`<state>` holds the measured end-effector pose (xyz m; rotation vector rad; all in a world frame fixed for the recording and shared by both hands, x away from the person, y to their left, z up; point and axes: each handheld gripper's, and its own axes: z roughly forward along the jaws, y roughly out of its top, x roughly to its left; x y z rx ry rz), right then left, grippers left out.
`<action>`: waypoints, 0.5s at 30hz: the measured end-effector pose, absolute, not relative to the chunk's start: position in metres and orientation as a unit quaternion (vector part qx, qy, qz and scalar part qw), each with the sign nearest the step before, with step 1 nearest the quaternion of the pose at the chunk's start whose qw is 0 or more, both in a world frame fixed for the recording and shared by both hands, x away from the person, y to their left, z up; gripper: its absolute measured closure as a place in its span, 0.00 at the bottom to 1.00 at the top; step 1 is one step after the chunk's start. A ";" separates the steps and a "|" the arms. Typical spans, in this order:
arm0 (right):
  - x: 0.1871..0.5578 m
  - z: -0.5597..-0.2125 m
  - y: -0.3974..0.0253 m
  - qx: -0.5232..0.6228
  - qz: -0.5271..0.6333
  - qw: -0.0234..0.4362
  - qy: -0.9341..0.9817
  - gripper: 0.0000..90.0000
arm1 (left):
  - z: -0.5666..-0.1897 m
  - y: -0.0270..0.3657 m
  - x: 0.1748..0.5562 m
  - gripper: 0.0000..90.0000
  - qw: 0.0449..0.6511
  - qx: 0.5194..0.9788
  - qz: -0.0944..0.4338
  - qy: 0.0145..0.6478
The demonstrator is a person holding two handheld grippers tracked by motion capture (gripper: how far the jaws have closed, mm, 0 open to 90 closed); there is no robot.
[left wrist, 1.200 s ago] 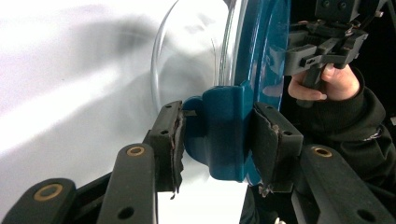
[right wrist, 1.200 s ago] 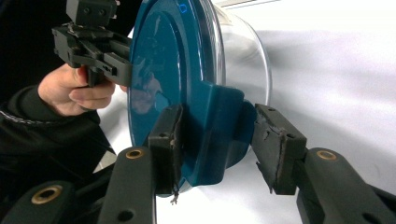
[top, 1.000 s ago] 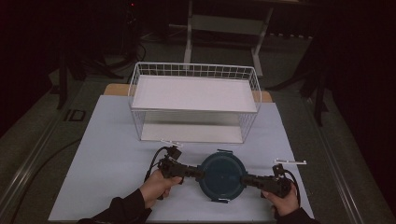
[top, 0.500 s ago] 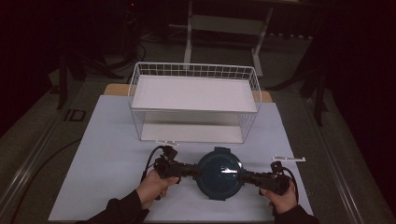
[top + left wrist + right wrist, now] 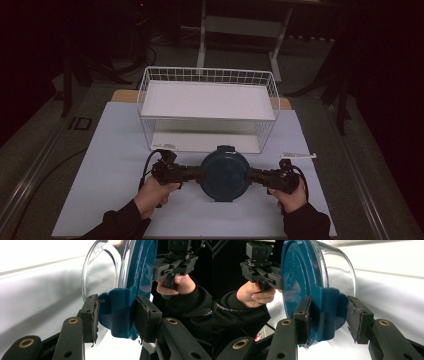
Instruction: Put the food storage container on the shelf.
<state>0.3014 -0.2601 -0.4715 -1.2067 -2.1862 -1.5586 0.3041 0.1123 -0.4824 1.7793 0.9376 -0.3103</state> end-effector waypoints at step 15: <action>0.351 -0.477 -0.234 -0.378 -0.535 0.092 -0.750 0.63 | -0.487 0.135 0.331 0.63 0.534 0.735 -0.092 0.408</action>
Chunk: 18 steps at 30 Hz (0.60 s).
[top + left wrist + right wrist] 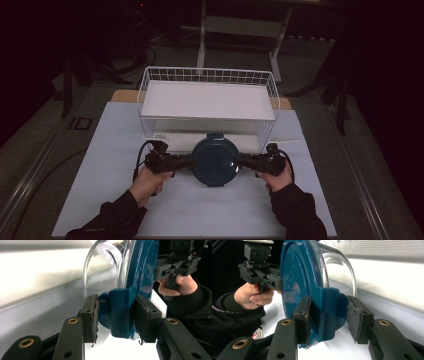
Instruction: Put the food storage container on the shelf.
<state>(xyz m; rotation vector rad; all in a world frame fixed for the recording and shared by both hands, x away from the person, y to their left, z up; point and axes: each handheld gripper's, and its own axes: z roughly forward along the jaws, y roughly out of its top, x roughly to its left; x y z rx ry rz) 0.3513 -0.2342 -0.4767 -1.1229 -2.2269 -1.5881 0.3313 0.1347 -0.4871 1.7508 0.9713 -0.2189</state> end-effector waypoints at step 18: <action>0.390 -0.491 -0.222 -0.377 -0.543 0.053 -0.748 0.63 | -0.505 0.142 0.376 0.62 0.539 0.735 -0.053 0.408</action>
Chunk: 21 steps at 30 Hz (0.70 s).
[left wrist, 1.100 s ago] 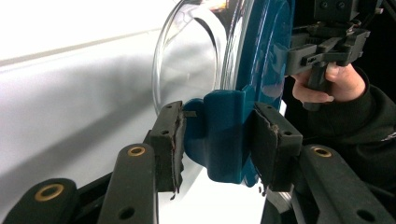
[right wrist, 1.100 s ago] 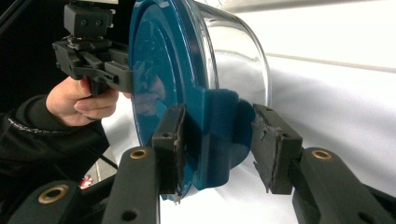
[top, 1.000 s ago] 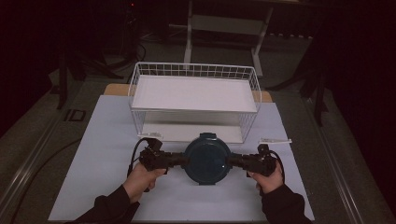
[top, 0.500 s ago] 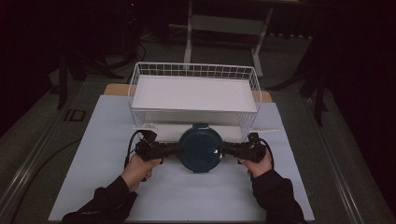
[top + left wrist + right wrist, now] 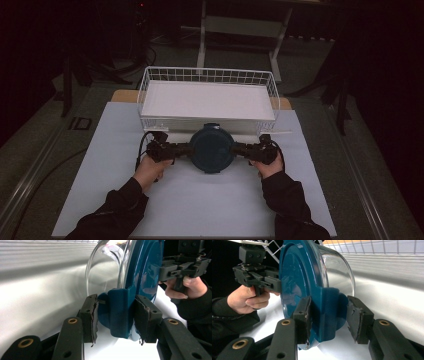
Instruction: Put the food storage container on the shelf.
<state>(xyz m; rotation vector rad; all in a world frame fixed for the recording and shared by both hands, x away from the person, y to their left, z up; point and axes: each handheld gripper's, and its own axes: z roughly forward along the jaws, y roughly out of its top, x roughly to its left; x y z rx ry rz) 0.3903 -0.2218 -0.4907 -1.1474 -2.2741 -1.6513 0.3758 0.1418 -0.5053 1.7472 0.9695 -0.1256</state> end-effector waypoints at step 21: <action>0.408 -0.498 -0.218 -0.406 -0.542 0.037 -0.735 0.61 | -0.508 0.141 0.396 0.61 0.542 0.709 -0.043 0.449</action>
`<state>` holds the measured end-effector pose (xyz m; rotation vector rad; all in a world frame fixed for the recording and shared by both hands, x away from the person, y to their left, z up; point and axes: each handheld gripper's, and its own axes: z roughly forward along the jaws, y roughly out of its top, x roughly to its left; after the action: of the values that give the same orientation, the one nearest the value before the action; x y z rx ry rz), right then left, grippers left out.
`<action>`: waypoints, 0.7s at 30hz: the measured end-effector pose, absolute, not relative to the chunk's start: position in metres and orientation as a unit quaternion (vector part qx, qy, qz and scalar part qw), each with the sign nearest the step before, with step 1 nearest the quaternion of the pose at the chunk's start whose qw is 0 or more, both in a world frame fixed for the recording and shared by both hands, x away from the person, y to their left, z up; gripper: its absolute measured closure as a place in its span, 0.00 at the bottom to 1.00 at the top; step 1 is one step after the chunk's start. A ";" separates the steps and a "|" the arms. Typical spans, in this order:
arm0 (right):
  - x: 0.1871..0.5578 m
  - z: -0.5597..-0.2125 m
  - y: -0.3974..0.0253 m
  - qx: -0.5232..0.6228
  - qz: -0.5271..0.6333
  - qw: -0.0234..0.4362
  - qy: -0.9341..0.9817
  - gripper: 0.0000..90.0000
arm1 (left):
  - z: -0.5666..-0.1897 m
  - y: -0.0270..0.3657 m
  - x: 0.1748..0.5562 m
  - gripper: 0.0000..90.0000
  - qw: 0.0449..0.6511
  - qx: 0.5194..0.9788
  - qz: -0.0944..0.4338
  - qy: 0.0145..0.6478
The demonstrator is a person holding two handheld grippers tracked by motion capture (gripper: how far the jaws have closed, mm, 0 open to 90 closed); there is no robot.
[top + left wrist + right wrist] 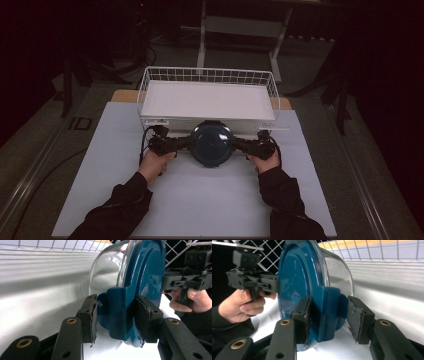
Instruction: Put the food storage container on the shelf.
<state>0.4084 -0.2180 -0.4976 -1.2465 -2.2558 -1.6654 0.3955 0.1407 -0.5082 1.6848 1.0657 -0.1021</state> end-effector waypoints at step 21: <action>0.416 -0.503 -0.208 -0.444 -0.535 -0.043 -0.717 0.52 | -0.523 0.138 0.399 0.35 0.560 0.685 0.004 0.467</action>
<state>0.4162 -0.2082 -0.5028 -1.4340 -2.3172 -1.7285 0.3992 0.1383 -0.5229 1.6148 1.0998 0.0094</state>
